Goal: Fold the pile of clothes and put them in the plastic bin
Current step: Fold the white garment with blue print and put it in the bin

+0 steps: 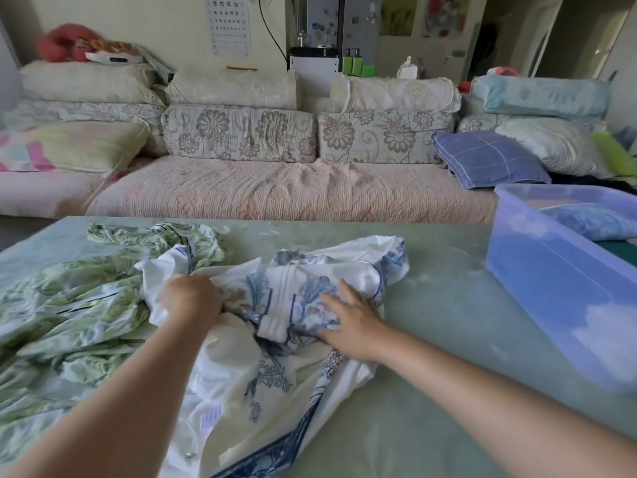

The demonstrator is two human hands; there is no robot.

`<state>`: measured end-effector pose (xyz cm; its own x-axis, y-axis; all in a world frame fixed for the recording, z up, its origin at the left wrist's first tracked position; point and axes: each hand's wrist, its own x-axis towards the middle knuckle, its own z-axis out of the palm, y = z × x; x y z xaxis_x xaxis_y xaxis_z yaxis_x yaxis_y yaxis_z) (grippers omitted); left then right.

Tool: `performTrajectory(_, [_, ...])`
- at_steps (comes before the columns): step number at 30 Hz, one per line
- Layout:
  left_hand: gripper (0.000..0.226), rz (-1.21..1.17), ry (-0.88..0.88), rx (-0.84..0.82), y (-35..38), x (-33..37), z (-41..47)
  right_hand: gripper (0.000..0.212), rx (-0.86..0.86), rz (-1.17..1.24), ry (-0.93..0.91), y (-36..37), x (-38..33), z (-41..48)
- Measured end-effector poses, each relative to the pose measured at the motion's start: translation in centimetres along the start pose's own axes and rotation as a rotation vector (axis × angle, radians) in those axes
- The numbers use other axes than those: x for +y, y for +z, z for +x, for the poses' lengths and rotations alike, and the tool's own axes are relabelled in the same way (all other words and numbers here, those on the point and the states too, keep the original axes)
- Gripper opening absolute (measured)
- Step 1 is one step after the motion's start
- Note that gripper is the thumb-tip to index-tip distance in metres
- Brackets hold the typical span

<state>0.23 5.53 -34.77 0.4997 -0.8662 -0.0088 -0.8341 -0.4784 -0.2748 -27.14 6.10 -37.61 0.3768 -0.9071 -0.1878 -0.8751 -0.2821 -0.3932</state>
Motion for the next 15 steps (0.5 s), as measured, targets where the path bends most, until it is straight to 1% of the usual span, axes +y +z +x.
performTrajectory(2, [0.043, 0.063, -0.061, -0.056, -0.4, -1.2, 0.3, 0.077, 0.080, 0.032, -0.072, -0.5, 0.2, 0.5])
performTrajectory(4, [0.045, 0.114, -0.034, -0.056, -1.4, -1.2, 0.3, 0.071, 0.216, 0.055, -0.097, -0.6, 0.2, 0.7])
performTrajectory(5, [0.048, 0.108, 0.027, -0.021, -2.0, -0.8, 0.3, 0.064, 0.309, 0.002, -0.069, -0.8, 0.1, 0.7])
performTrajectory(6, [0.052, 0.072, 0.120, 0.037, -2.4, -0.1, 0.4, 0.056, 0.394, -0.099, 0.006, -1.0, 0.0, 0.6])
performTrajectory(7, [0.055, 0.002, 0.236, 0.096, -2.9, 0.9, 0.2, 0.051, 0.438, -0.205, 0.111, -1.5, -0.2, 0.3])
performTrajectory(8, [0.054, -0.085, 0.375, 0.119, -3.3, 2.0, 0.0, 0.052, 0.409, -0.301, 0.217, -2.0, -0.4, -0.1])
performTrajectory(9, [0.050, -0.196, 0.515, 0.089, -3.9, 3.2, -0.7, 0.055, 0.315, -0.378, 0.292, -2.4, -0.5, -0.5])
performTrajectory(11, [0.048, -0.382, 0.731, -0.111, -5.0, 5.5, -2.6, 0.058, 0.103, -0.443, 0.348, -2.4, -0.2, -1.1])
performTrajectory(12, [0.055, -0.416, 0.792, -0.237, -5.4, 6.4, -3.7, 0.056, 0.048, -0.407, 0.353, -2.4, -0.1, -1.3])
performTrajectory(13, [0.065, -0.406, 0.832, -0.347, -5.6, 7.2, -4.5, 0.051, 0.041, -0.347, 0.346, -2.5, 0.0, -1.6])
performTrajectory(14, [0.077, -0.359, 0.854, -0.424, -5.6, 7.8, -5.1, 0.044, 0.080, -0.229, 0.340, -2.5, 0.2, -1.7])
performTrajectory(15, [0.087, -0.294, 0.865, -0.461, -5.3, 8.3, -5.4, 0.035, 0.144, -0.057, 0.335, -2.5, 0.5, -1.4])
